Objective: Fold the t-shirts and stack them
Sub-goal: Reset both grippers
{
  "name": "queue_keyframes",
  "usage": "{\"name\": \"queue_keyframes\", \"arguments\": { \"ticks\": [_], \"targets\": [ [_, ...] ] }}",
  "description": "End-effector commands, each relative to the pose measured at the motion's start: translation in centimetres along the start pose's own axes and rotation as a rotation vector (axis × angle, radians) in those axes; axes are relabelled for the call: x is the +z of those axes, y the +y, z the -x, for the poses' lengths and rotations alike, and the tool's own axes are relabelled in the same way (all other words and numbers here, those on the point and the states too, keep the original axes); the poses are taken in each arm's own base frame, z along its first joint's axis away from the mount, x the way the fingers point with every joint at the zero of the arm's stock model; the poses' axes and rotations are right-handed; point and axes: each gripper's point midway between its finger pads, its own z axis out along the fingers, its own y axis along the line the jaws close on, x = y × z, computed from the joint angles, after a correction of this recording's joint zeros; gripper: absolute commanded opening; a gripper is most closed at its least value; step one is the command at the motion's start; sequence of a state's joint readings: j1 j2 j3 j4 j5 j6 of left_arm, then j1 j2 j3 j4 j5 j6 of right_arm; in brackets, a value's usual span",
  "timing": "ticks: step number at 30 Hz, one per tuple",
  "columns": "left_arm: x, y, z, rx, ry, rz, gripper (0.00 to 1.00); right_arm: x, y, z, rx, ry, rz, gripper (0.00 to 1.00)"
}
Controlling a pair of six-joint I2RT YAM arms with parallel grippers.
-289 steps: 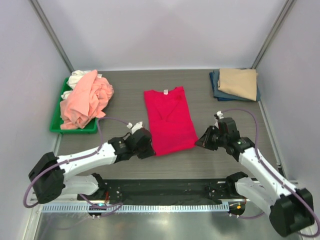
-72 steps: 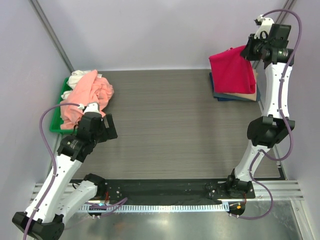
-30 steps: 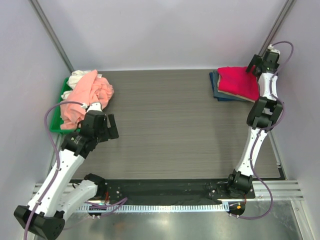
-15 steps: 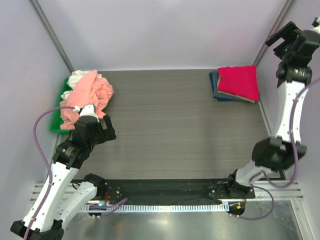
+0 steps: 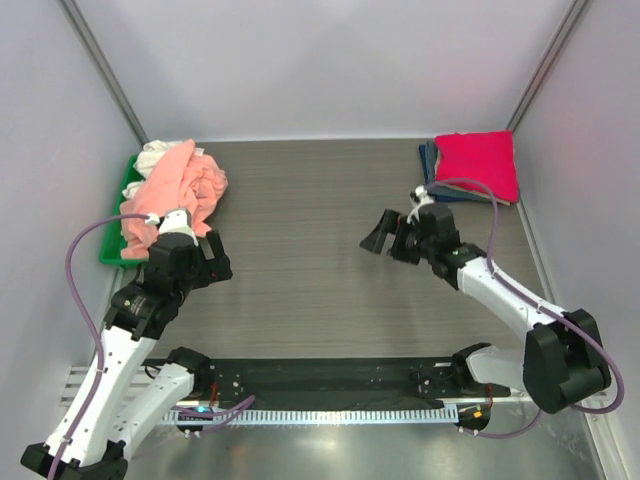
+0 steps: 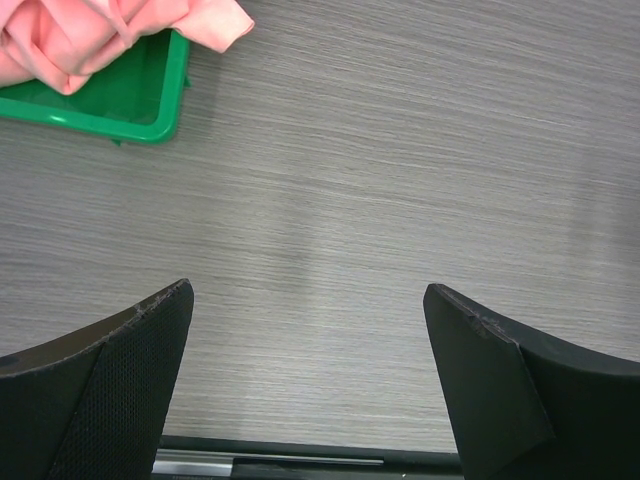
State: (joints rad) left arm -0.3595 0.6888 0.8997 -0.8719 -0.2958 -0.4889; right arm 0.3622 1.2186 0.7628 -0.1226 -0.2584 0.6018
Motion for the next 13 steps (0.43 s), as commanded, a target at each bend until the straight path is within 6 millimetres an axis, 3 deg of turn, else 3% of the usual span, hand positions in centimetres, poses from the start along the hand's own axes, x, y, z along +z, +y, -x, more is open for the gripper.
{"name": "queue_keyframes", "arguments": {
  "ticks": [1, 3, 4, 5, 8, 13],
  "targets": [
    [0.1, 0.1, 0.9, -0.009, -0.04, 0.008, 0.98, -1.9, 4.8, -0.8, 0.027, -0.055, 0.248, 1.0],
    [0.2, 0.3, 0.9, -0.008, -0.04, 0.022, 0.98, -1.6, 3.6, -4.3, 0.034, 0.0, 0.236, 1.0],
    [0.3, 0.5, 1.0, -0.011, -0.042, 0.037, 0.98, -1.8, 3.9, -5.2, 0.036, 0.001, 0.25, 1.0],
    [0.3, 0.7, 1.0, -0.012, -0.039, 0.047, 0.98, -1.6, 2.5, -7.0, 0.054, 0.029, 0.226, 1.0],
    [0.5, 1.0, 0.8, -0.01, -0.032, 0.073, 0.98, -1.4, 1.2, -8.7, 0.068, 0.032, 0.227, 1.0],
    [0.6, 1.3, 0.9, -0.009, -0.031, 0.094, 0.98, -0.6, 0.6, -9.6, -0.027, 0.035, 0.215, 1.0]
  ]
}}
